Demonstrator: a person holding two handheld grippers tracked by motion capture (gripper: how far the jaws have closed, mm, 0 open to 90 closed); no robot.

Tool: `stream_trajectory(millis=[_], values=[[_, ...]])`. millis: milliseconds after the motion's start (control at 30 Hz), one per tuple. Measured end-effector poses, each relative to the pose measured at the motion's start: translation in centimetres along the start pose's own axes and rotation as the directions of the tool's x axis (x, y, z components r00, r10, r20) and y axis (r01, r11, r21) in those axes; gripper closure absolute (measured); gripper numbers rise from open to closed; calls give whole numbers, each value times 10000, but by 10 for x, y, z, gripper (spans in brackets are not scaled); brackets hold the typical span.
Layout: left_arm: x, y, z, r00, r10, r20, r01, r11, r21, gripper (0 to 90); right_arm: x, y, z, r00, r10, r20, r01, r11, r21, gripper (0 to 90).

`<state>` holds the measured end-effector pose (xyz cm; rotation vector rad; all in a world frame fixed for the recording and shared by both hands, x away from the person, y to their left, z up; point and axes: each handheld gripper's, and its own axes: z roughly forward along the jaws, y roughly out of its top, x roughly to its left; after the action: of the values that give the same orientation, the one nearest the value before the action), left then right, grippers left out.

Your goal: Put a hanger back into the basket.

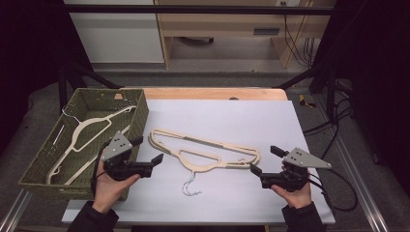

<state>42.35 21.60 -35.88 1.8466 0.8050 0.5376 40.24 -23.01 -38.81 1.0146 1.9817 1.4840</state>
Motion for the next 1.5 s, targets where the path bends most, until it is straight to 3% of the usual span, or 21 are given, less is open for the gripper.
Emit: stream_trajectory(millis=[233,433,833,1200,1500], values=[[-19,-13,27,9993,-13,374,-7,9986,534,110,0,0,1,10000,-23,10,23,10000,50,66],[-31,-26,45,9989,-83,463,34,9944,1056,123,0,-1,1,10000,-34,8,34,10000,52,66],[-40,-47,70,9974,-471,541,363,9822,1842,208,2,-2,4,9999,-83,-86,84,9998,168,69],[-50,-66,94,9958,-584,700,369,9606,2755,401,3,-3,6,9999,-47,-139,50,9997,230,73],[-56,-74,111,9931,-939,707,652,9406,3332,585,4,-4,8,9997,-117,-200,124,9993,346,73]])
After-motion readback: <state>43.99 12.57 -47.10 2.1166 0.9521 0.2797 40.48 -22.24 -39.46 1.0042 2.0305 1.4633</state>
